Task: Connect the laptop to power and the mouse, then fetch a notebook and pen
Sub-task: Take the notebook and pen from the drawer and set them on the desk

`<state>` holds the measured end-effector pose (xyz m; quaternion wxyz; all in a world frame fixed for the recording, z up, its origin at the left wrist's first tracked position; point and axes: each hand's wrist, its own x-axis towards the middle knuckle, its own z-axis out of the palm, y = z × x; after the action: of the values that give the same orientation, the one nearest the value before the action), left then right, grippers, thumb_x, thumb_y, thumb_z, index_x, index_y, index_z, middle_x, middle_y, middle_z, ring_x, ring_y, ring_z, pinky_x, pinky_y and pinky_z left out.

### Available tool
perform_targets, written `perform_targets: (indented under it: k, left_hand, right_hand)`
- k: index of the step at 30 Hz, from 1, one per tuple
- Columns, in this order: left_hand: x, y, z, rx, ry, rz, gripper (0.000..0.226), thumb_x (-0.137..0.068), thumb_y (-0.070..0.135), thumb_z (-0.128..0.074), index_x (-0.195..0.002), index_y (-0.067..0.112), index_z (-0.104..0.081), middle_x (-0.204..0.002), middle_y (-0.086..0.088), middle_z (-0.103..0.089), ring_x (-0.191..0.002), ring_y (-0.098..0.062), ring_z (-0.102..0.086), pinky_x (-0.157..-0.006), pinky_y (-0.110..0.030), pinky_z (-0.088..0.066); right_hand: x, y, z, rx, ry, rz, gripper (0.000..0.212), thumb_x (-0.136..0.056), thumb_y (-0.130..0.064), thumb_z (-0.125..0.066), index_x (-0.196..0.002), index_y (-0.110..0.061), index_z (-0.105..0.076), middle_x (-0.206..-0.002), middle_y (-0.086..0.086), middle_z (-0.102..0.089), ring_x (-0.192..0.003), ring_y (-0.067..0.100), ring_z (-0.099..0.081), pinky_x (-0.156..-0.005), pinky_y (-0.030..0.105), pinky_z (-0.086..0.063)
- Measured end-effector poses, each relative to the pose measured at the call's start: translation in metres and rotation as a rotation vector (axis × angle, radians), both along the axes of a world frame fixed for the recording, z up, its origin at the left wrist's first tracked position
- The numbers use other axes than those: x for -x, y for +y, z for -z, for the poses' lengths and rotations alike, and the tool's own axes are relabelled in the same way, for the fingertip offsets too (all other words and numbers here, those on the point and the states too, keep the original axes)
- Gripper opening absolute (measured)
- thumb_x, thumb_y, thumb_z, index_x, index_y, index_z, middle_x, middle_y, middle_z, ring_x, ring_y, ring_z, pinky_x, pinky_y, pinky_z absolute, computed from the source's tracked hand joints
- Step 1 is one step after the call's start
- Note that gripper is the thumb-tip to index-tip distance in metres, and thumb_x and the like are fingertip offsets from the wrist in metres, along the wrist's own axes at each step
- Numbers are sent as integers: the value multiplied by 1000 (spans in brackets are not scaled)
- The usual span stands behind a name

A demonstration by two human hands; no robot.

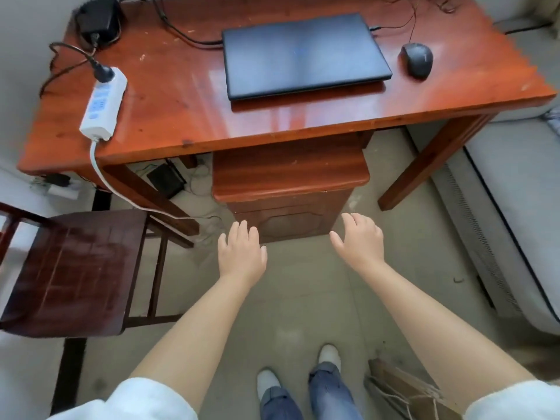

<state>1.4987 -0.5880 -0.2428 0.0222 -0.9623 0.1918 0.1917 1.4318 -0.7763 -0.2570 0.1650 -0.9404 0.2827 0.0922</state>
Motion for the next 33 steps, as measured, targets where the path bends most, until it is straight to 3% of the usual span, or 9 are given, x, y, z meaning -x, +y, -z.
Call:
perform_targets:
  k: [6,10,15,20,24,27,33]
  left_hand:
    - [-20,9,71,39,-9,-46,47,-98,31,-40,-139,8,-37,-156,-8,-25,-147,-22,-17,-118,-40,-21]
    - [-41,-5,135,101,-37,-88,50,-97,31,-42,-141,7,-35,-155,-12,-28,-145,-24,-22,-117,-42,-23]
    - [-81,-13,212,270,-183,-198,61,-96,30,-45,-147,6,-22,-156,-13,-24,-145,-28,-22,-115,-45,-25]
    - [-109,-17,264,558,-418,-312,71,-94,29,-53,-148,1,-17,-156,-20,-19,-145,-33,-17,-118,-43,-21]
    - [-120,-18,276,873,-410,-480,84,-90,30,-61,-149,-2,-9,-156,-21,-17,-146,-32,-16,-119,-39,-20]
    - [-133,-16,279,1062,-306,-532,88,-86,28,-67,-149,-2,-12,-153,-19,-28,-143,-31,-26,-117,-40,-26]
    - [-141,-28,270,1160,-245,-689,93,-82,32,-71,-149,2,-15,-150,-20,-29,-139,-34,-31,-113,-43,-31]
  right_hand:
    - [-15,-8,62,3,41,95,41,-92,-27,-51,-124,-1,-51,-129,16,-56,-122,34,-47,-96,41,-41]
    - [-36,-20,123,-96,1,202,47,-94,-27,-49,-133,-1,-44,-135,20,-51,-127,36,-42,-102,44,-39]
    - [-77,-51,196,-200,-232,322,58,-94,-30,-51,-139,2,-35,-137,25,-49,-130,37,-42,-108,42,-37]
    - [-121,-75,240,-345,-651,476,75,-84,-38,-63,-139,2,-32,-143,20,-40,-133,34,-39,-113,44,-34]
    - [-134,-82,254,-485,-870,602,85,-80,-40,-67,-143,0,-25,-147,19,-29,-135,33,-35,-115,46,-32]
    - [-135,-86,255,-520,-931,606,88,-79,-35,-70,-143,2,-23,-150,18,-27,-138,31,-31,-116,45,-30]
    - [-134,-91,252,-538,-983,569,91,-74,-28,-77,-144,-2,-24,-149,15,-35,-138,30,-35,-117,44,-30]
